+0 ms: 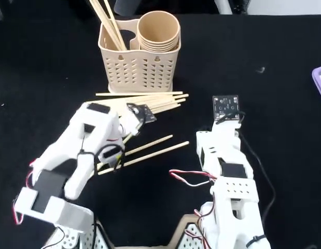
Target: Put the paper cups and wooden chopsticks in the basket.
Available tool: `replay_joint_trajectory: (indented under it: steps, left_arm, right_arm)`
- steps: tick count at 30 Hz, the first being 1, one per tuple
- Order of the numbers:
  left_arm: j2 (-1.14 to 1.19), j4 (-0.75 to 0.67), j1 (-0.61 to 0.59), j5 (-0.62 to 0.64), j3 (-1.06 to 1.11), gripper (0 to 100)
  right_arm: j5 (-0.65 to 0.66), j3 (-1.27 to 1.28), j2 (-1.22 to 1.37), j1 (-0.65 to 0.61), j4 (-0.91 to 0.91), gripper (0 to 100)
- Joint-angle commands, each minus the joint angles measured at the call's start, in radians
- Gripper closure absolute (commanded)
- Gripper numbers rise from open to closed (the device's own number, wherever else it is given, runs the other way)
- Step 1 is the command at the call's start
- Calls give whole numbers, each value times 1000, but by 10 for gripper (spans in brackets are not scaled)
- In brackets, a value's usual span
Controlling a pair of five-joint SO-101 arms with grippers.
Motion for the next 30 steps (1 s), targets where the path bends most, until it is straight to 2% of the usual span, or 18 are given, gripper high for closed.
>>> replay_joint_trajectory:
  steps: [1,17,22,26,30]
  left_arm:
    - [44,63,-2,-15,-127,826]
    - [396,282,-2,-81,-513,822]
    - [431,270,-24,-84,-526,822]
    - [422,204,-50,-77,-515,822]
    - [371,94,-88,-55,-407,811]
  right_arm:
    - [-2,-7,2,-14,-23,987]
    - [-2,-7,2,-14,-23,987]
    - [-2,-7,1,-14,-23,987]
    - [-2,-7,1,-14,-23,987]
    - [-2,-7,-1,-14,-23,987]
